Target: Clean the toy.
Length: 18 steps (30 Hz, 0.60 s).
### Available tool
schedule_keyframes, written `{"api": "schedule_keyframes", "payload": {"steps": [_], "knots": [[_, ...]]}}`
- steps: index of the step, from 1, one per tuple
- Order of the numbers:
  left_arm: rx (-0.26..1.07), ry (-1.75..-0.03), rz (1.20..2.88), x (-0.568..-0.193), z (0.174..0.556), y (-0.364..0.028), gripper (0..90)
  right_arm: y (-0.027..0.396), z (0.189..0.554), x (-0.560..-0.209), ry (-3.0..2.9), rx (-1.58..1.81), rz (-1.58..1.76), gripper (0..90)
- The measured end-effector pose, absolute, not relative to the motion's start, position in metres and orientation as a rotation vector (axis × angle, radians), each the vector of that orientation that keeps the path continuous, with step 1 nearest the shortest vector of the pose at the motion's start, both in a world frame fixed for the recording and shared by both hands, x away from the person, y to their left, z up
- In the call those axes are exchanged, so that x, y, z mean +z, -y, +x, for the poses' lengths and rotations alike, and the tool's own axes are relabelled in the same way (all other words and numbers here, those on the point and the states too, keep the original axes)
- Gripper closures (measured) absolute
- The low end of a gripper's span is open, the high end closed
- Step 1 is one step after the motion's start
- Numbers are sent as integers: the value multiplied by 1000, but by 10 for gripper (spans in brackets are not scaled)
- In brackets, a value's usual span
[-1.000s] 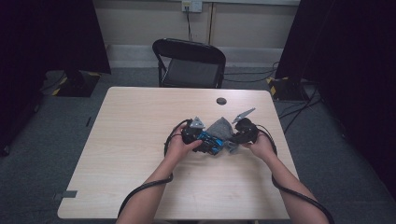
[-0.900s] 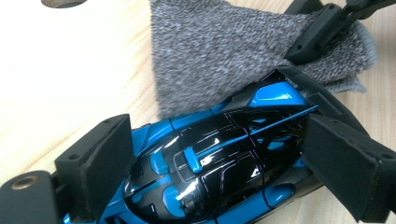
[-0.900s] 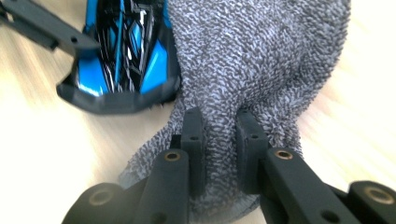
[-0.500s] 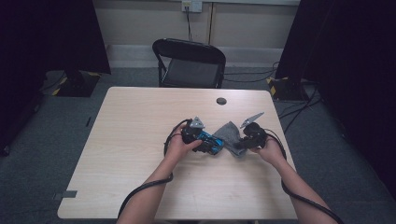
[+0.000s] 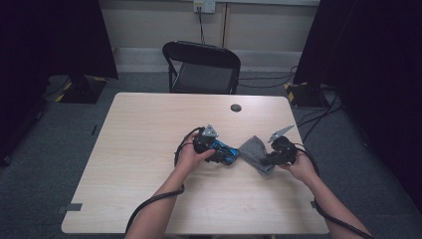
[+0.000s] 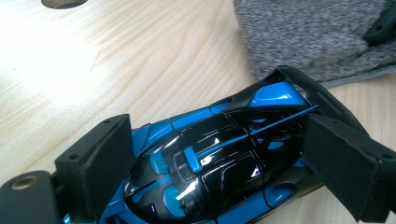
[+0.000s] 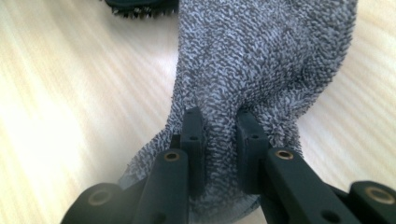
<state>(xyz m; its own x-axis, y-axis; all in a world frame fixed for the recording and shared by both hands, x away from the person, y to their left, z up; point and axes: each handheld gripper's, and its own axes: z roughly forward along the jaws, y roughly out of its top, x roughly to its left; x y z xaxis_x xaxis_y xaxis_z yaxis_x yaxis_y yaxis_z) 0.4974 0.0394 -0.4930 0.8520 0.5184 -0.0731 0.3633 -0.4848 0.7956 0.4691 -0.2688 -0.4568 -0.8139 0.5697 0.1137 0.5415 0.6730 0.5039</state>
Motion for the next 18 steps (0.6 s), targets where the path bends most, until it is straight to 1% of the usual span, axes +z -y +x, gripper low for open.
{"api": "schedule_keyframes", "payload": {"steps": [10, 14, 18], "knots": [[222, -641, 2132, -493, 497, -39, 90, 287, 476, -442, -2737, 879, 1048, 762], [220, -640, 2136, -493, 497, -39, 89, 284, 489, -438, -2678, 914, 1104, 762], [223, -639, 2131, -493, 497, -39, 89, 270, 507, -437, -2638, 944, 1133, 762]]}}
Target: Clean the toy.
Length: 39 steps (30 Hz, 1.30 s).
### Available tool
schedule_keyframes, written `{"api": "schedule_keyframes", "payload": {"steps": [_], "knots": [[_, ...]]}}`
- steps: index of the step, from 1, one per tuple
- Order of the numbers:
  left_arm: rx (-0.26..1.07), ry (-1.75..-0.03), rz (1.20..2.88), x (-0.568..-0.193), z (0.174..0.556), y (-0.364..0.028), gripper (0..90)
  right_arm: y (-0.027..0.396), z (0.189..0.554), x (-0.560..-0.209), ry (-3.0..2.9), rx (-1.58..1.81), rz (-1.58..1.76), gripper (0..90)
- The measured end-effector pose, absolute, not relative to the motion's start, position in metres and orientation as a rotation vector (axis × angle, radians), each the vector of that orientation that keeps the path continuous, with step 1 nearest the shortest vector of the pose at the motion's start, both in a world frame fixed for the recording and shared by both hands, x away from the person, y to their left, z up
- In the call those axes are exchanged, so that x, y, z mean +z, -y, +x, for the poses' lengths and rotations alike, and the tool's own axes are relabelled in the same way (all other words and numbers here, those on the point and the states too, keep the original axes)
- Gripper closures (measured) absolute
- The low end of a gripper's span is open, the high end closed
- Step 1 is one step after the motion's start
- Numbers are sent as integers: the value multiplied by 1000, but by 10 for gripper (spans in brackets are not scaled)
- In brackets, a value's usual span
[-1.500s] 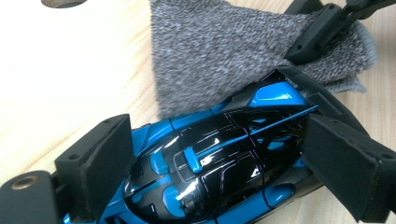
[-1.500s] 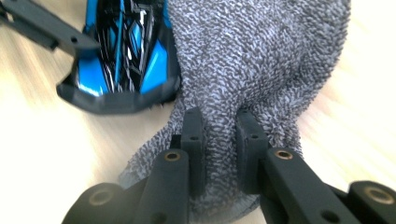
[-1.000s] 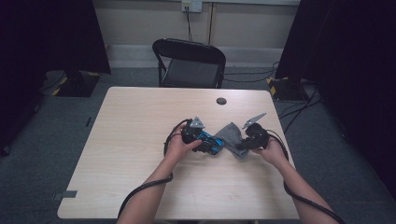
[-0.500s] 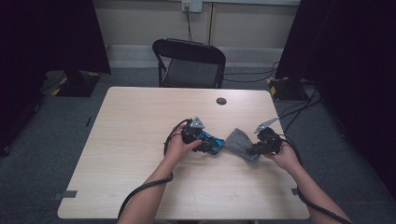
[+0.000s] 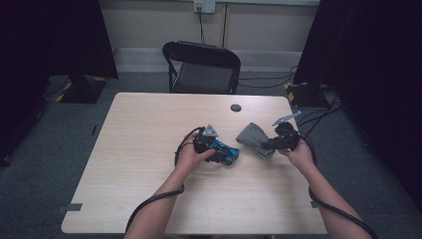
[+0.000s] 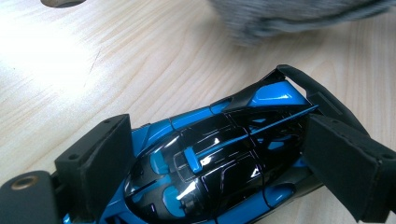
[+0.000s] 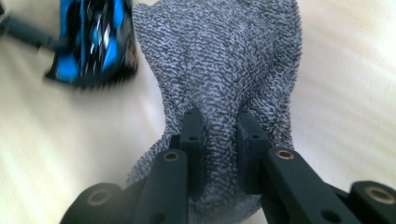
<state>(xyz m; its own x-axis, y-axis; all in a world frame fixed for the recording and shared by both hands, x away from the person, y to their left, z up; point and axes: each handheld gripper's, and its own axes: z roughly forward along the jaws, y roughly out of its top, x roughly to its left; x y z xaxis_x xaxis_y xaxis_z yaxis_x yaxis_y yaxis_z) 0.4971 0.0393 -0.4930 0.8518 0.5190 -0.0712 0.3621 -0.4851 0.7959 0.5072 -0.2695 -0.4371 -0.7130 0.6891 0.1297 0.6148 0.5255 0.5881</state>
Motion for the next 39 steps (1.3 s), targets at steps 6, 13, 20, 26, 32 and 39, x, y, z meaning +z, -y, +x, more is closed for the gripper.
{"api": "schedule_keyframes", "payload": {"steps": [6, 13, 20, 26, 32, 39], "knots": [[223, -640, 2121, -494, 496, -40, 89, 230, 532, -440, -2637, 953, 1105, 762], [223, -638, 2118, -494, 496, -41, 89, 186, 554, -454, -2672, 938, 1082, 761], [227, -641, 2100, -496, 495, -41, 89, 155, 562, -462, -2732, 878, 1010, 759], [228, -641, 2102, -496, 495, -41, 89, 147, 563, -466, -2770, 847, 954, 756], [228, -641, 2100, -496, 495, -41, 88, 149, 560, -467, -2775, 852, 945, 758], [229, -642, 2099, -496, 495, -41, 88, 162, 556, -466, -2791, 869, 952, 755]]}}
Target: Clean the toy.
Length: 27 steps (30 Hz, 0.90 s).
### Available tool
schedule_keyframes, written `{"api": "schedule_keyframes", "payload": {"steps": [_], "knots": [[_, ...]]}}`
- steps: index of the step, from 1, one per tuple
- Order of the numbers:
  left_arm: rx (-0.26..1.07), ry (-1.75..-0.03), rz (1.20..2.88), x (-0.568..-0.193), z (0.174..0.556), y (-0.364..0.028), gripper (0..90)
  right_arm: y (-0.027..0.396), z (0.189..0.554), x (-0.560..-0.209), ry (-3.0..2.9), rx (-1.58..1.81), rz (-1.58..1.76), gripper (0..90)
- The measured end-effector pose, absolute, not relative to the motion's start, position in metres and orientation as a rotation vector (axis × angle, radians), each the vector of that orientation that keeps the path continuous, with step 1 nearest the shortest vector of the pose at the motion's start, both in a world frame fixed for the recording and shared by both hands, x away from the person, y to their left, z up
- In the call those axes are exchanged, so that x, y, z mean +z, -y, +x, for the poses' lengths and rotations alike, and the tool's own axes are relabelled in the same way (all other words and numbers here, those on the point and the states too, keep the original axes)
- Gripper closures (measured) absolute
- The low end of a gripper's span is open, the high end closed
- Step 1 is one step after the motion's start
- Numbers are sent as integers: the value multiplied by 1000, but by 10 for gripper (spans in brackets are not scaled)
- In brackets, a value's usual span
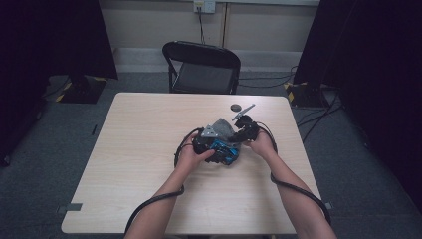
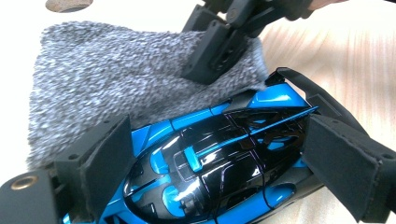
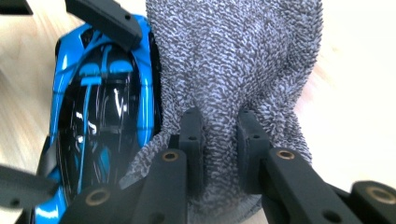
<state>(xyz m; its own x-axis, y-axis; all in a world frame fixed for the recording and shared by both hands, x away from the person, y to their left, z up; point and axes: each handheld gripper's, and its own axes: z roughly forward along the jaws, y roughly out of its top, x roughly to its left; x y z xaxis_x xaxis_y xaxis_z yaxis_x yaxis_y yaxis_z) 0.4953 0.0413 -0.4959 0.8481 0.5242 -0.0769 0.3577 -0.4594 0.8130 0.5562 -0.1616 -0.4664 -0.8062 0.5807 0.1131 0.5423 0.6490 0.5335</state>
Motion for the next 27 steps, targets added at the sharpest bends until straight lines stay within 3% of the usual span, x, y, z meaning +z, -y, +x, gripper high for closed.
{"api": "schedule_keyframes", "payload": {"steps": [27], "knots": [[234, -655, 2110, -495, 495, -41, 80, 211, 526, -471, -2790, 953, 955, 754]]}}
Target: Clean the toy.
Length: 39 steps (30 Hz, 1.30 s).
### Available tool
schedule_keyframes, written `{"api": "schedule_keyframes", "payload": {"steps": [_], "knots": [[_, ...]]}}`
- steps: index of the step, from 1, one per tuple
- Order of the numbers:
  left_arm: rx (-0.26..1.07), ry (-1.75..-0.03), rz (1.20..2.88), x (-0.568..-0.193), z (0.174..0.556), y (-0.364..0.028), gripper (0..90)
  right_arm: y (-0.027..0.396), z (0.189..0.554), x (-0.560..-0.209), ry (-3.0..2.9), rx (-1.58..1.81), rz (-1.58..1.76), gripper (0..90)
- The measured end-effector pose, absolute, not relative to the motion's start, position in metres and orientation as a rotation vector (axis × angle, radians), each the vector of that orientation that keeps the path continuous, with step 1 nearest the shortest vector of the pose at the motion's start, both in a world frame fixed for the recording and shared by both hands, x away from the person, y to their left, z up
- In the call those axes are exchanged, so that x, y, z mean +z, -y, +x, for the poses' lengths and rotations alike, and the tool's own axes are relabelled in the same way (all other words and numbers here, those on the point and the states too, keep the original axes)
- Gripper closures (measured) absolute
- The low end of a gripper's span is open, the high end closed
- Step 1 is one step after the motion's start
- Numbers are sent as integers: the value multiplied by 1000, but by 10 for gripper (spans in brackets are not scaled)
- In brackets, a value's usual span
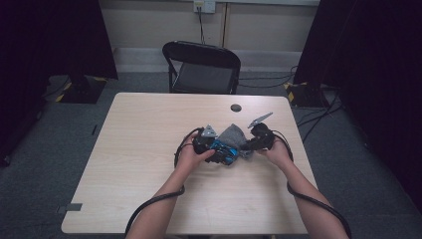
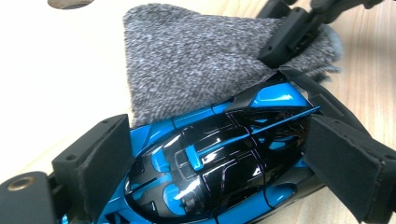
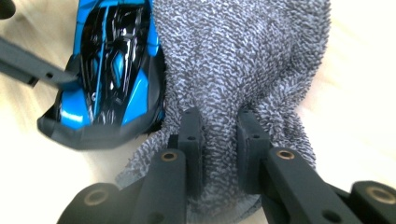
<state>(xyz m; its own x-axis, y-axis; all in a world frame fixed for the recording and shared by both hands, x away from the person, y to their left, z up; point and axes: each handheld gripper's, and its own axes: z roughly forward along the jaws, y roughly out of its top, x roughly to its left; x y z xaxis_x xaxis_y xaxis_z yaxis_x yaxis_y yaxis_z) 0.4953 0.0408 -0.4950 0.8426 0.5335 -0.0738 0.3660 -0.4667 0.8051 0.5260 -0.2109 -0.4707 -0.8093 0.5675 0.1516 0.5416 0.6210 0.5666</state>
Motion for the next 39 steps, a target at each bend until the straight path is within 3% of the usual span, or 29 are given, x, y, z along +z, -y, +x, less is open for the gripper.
{"api": "schedule_keyframes", "payload": {"steps": [34, 39], "knots": [[234, -660, 2138, -492, 496, -38, 78, 281, 470, -457, -2744, 945, 995, 751], [228, -653, 2164, -486, 496, -41, 142, 285, 468, -447, -2719, 996, 1000, 750]]}}
